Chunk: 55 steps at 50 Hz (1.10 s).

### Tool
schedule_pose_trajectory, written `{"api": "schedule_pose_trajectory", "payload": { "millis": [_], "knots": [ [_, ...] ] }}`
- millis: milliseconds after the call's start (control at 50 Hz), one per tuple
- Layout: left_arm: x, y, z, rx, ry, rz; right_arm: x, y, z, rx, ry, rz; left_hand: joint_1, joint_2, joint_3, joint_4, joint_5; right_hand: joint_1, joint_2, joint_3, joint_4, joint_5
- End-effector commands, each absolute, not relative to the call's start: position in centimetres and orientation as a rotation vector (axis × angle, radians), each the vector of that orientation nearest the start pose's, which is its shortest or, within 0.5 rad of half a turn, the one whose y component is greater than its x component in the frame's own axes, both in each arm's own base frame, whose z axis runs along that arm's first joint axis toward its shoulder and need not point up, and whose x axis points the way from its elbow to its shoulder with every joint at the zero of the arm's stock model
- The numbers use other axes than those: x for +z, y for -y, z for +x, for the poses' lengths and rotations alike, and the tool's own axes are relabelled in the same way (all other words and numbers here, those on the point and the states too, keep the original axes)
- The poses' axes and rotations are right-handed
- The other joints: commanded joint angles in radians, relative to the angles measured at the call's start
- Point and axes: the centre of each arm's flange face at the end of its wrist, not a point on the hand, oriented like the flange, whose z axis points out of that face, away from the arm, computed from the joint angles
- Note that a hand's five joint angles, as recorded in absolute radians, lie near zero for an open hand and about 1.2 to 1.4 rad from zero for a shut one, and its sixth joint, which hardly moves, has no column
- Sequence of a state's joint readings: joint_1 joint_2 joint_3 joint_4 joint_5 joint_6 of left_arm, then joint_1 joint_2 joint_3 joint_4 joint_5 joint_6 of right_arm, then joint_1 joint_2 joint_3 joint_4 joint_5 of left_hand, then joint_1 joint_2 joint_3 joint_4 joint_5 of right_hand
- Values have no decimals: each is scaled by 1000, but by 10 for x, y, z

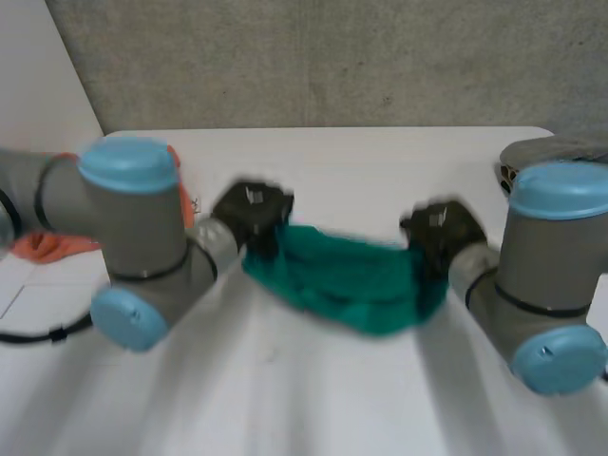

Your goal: Fold the laundry.

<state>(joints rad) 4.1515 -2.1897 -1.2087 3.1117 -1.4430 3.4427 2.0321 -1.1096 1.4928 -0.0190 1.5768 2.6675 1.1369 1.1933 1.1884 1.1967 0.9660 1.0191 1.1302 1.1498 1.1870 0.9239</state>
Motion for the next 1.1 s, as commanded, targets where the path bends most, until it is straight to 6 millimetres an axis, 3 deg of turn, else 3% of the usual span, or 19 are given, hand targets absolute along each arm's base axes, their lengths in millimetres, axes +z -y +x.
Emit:
{"api": "schedule_pose_trajectory", "payload": {
  "millis": [20,40,120,180,260,280,320,340,440,480,500,520,560,580,620,760,880,960,1100],
  "knots": [
    [328,305,-335,-2626,-1788,849,289,305,299,-2618,-1627,-924,259,203,208,200,256,377,266,246,209,298],
    [351,306,-330,-2742,-1655,758,307,306,301,-2738,-1475,-882,259,203,208,200,256,377,266,246,209,298],
    [384,296,-324,-2929,-1441,664,335,299,303,-2880,-1228,-809,259,203,208,200,256,377,266,246,209,298],
    [373,287,-321,-2910,-1493,721,332,292,306,-2838,-1217,-853,259,203,208,200,256,377,266,246,209,298],
    [328,273,-316,-2771,-1702,860,301,277,308,-2650,-1363,-1016,259,203,208,200,256,377,266,246,209,298],
    [304,266,-312,-2679,-1810,907,283,271,307,-2556,-1453,-1089,259,203,208,200,256,377,266,246,209,298],
    [278,257,-308,-2573,-1916,964,263,263,305,-2444,-1554,-1167,259,203,208,200,256,377,266,246,209,298],
    [252,249,-303,-2462,-2013,1013,240,253,302,-2304,-1669,-1251,259,203,208,200,256,377,266,246,209,298],
    [183,222,-287,-2125,-2196,1183,170,219,292,-1861,-1947,-1494,259,203,208,200,256,345,234,214,177,266],
    [168,214,-283,-2027,-2224,1237,155,207,289,-1743,-2000,-1568,259,203,208,200,256,166,55,36,-1,87],
    [157,207,-278,-1939,-2247,1278,145,200,286,-1657,-2031,-1629,259,203,208,200,256,-131,-242,-262,-299,-210],
    [155,205,-276,-1905,-2252,1292,143,198,285,-1635,-2039,-1649,242,186,191,182,239,-274,-385,-404,-441,-353],
    [153,202,-272,-1850,-2257,1313,144,199,282,-1635,-2047,-1660,44,-13,-8,-16,40,-436,-547,-567,-604,-515],
    [155,198,-270,-1816,-2250,1329,148,204,281,-1669,-2050,-1638,-257,-313,-308,-317,-261,-541,-652,-672,-709,-620],
    [164,195,-269,-1816,-2223,1332,157,209,279,-1724,-2047,-1604,-441,-498,-493,-501,-445,-633,-744,-763,-801,-712],
    [222,194,-271,-2032,-2093,1260,213,223,268,-1928,-2015,-1365,-636,-692,-687,-696,-639,-674,-785,-805,-842,-754],
    [239,206,-288,-2121,-2175,1222,242,244,249,-2006,-2056,-1089,-706,-762,-757,-766,-710,-674,-785,-805,-842,-754],
    [229,220,-302,-2032,-2303,1245,230,272,238,-1914,-2176,-956,-756,-812,-807,-816,-759,-677,-788,-808,-845,-756],
    [206,245,-319,-1808,-2449,1295,203,294,235,-1634,-2348,-974,-841,-898,-893,-901,-845,-739,-850,-870,-907,-818]
  ]
}}
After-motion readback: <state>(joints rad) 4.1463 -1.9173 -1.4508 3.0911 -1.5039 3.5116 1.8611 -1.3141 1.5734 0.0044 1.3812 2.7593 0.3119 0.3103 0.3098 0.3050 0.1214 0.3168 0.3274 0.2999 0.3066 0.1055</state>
